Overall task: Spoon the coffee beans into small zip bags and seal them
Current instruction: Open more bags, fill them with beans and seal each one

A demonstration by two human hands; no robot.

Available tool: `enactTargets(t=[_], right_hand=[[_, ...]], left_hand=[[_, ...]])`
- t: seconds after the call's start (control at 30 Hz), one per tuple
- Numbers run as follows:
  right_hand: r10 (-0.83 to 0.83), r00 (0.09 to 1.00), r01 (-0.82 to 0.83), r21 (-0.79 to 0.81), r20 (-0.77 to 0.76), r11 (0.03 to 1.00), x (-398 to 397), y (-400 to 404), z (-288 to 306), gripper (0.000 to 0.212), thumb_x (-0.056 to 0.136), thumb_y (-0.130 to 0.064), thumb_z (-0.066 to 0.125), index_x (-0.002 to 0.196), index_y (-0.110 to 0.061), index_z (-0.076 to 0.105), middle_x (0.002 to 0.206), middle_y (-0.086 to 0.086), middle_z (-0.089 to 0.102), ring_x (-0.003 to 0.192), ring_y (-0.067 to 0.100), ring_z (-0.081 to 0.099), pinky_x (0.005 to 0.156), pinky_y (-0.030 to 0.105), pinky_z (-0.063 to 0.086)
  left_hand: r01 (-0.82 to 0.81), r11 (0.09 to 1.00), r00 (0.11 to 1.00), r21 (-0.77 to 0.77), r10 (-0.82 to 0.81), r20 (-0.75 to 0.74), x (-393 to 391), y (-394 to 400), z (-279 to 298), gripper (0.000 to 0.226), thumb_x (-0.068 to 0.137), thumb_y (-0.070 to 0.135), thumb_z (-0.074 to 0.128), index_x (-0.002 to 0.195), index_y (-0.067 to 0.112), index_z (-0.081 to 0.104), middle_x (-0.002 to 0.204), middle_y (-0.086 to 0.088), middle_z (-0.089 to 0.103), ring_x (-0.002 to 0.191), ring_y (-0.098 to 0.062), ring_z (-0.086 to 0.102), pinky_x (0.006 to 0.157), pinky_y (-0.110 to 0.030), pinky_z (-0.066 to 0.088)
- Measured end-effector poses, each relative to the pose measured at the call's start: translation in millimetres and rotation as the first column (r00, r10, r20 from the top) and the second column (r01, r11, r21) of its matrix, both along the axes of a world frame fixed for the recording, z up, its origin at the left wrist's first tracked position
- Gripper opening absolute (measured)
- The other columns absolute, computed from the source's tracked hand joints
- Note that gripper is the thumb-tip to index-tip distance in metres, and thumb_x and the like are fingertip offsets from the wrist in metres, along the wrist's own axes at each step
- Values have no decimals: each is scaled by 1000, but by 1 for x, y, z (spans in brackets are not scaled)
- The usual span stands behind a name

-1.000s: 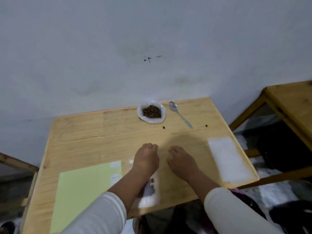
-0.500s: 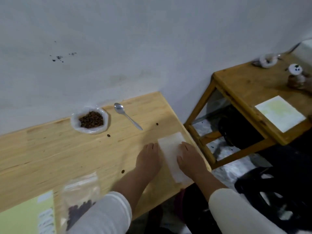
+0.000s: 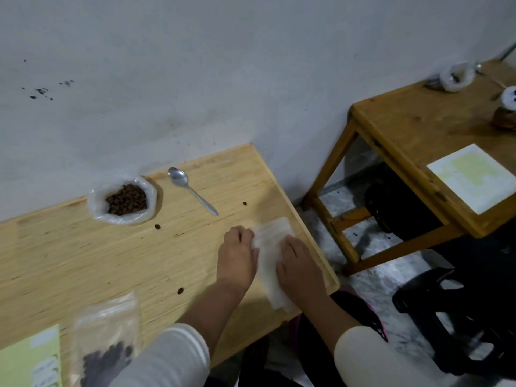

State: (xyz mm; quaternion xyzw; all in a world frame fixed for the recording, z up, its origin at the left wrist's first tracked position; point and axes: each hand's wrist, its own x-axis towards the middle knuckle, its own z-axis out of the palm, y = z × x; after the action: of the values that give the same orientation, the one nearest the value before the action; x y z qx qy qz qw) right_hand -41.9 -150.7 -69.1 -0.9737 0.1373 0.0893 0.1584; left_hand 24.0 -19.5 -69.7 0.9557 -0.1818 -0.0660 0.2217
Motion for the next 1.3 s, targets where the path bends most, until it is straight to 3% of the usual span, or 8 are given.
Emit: enactTargets(t=[0.27,0.43,0.6,0.7,0.8,0.87,1.1,1.3], right_hand=[[-17,945,-14,91,326,996,20,-16,25,56,78,-34,54,129,-16,43,132,13,48,120,28,48,94,39,44],[71,849,-135,86,524,987,57,-2,62,32,74,-26,61,103,-12,65,97,8,65,91,23,59,77,26,46],[-14,855,-214,378,518,901,87,47,111,9,84,-16,60,81,-9,65,75,-1,64,69,13,58,61,16,43],[-158,924,-153,714,349,683,96,87,132,2,82,-12,65,81,-14,66,72,-5,64,65,5,58,63,12,43],[-153,970,-139,947,189,291,101,125,143,9,85,-13,62,89,-7,68,82,10,68,72,14,62,69,26,52],[-117,982,-128,975,151,184,105,147,145,21,87,-21,59,96,-4,68,95,20,70,82,25,66,77,38,54],[-107,966,-200,944,235,261,112,210,151,8,88,-11,61,92,-13,68,84,1,71,75,5,67,63,18,51],[-76,957,-248,925,280,290,113,237,155,13,87,-7,63,89,-17,70,76,-4,73,72,6,68,64,17,52]], left_hand=[[-136,917,985,-375,84,-152,5,6,17,12,93,10,46,82,17,47,64,1,56,54,-13,50,53,-30,42],[-170,828,985,-534,147,-86,22,29,61,12,91,7,54,81,15,54,71,15,58,65,2,54,58,-7,37],[-402,605,871,-687,485,-82,42,66,103,28,84,21,68,110,20,56,101,9,57,88,-2,54,70,-3,39],[-511,438,804,-740,549,-230,41,91,125,33,85,24,66,115,19,53,103,5,58,84,5,55,68,-1,40],[-487,439,841,-755,470,-269,34,114,133,25,89,21,62,113,19,60,98,9,65,80,15,56,70,0,40],[-478,427,844,-767,464,-267,31,133,136,23,90,19,60,113,20,63,97,16,65,82,18,56,69,0,41],[-490,380,829,-785,481,-285,29,192,142,19,92,23,57,108,29,67,102,18,68,94,10,60,77,-4,44],[-524,276,822,-805,412,-394,33,219,143,18,84,43,64,94,30,72,88,9,73,90,-7,68,88,-32,53]])
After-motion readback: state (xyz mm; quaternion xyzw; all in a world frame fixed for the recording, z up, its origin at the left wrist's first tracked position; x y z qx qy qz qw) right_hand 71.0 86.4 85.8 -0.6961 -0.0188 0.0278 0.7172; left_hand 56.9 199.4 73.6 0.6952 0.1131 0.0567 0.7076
